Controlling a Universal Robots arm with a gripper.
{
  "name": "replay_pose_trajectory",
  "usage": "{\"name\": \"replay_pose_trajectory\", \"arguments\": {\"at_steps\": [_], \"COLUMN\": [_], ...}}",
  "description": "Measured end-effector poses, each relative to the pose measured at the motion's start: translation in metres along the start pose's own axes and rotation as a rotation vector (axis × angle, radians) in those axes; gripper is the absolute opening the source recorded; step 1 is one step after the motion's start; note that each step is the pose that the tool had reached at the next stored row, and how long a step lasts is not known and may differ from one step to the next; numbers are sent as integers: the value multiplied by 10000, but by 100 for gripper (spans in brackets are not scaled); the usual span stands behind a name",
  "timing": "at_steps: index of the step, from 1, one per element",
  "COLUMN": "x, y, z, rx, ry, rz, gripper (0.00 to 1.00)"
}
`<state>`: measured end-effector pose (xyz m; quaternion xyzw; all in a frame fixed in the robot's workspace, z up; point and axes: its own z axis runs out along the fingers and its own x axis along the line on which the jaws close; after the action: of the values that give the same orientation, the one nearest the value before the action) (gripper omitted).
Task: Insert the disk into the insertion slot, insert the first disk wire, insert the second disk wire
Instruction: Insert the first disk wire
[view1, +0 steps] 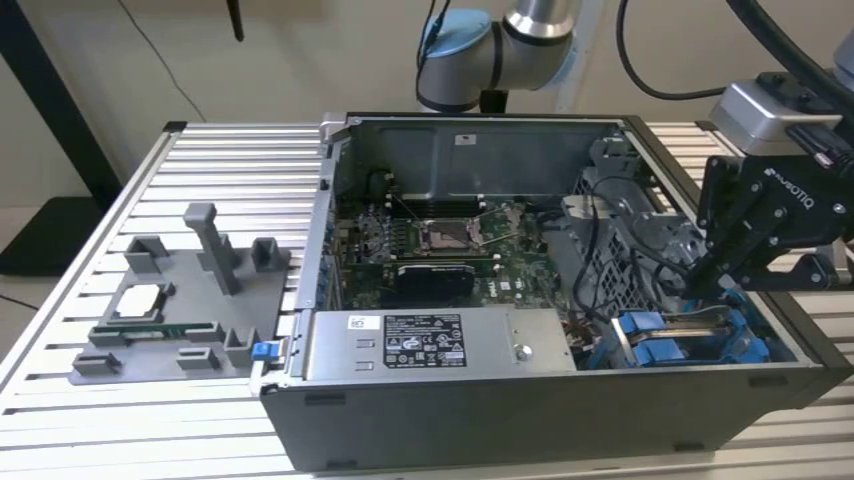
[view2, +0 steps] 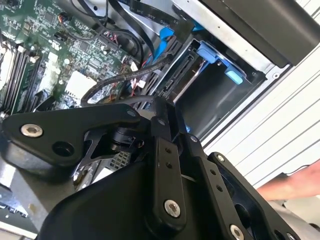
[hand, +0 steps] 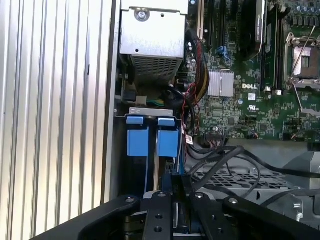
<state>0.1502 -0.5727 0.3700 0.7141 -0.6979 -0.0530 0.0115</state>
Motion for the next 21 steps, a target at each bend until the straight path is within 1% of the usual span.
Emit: {"name": "replay_pose_trajectory", "arguments": {"at_steps": [9, 17, 21], "x": [19, 22, 25], "y": [-9, -11, -23], "z": [5, 10, 40], "rx": [0, 0, 0], "ry": [0, 1, 1], "rz": [0, 0, -1], "gripper": [0, 0, 0]}}
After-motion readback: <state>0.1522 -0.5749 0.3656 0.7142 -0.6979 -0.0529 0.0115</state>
